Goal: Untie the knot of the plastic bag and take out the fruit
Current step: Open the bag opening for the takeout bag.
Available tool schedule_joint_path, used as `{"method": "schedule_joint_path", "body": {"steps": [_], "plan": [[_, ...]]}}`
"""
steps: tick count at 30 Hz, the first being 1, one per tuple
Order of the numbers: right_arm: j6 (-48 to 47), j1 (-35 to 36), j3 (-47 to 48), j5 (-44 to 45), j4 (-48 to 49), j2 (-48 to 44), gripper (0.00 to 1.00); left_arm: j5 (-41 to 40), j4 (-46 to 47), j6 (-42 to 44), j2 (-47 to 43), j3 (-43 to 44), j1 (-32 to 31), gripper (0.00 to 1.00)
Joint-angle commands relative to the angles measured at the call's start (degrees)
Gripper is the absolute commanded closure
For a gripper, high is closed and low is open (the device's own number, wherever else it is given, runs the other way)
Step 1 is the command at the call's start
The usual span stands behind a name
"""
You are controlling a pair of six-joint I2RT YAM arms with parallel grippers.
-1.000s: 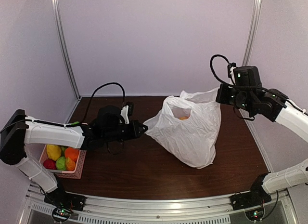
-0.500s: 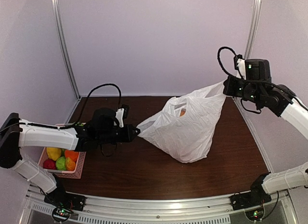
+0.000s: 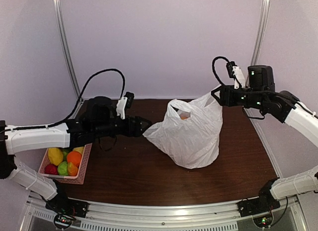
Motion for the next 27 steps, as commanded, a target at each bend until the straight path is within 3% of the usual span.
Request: {"method": "schedule_joint_path", "body": {"steps": [1,5,8,12,22,27], "plan": [[-3.05,0.07,2.34,-2.64,-3.35,-3.43,0.3,3.02,-3.7,5.19,-1.41,5.73,-0.37,0.17],[-4.7,1.47,1.68,-5.74,-5.01,-6.27,0.12,3.34,-3.9,6.24,0.28,9.0,-0.6,0.11],[-5.67,3.79,0.36,-6.64,-4.36,-8.49,0.07,3.47,-6.21,6.74,3.4,13.77,-0.62,0.1],[-6.81,7.71,1.1,-7.09,-4.67,-8.92,0.04,5.95,-8.29,5.99,6.72,18.68,-0.62,0.09],[-10.4,16.82,6.43,-8.32,-3.41,1.28,0.05,7.12,-9.0,3.51,6.54,17.71,-0.62,0.07],[-13.49,17.09,10.33,-9.04,-4.36,8.04,0.12,7.65,-11.09,3.78,7.27,18.73,-0.54,0.06]]}}
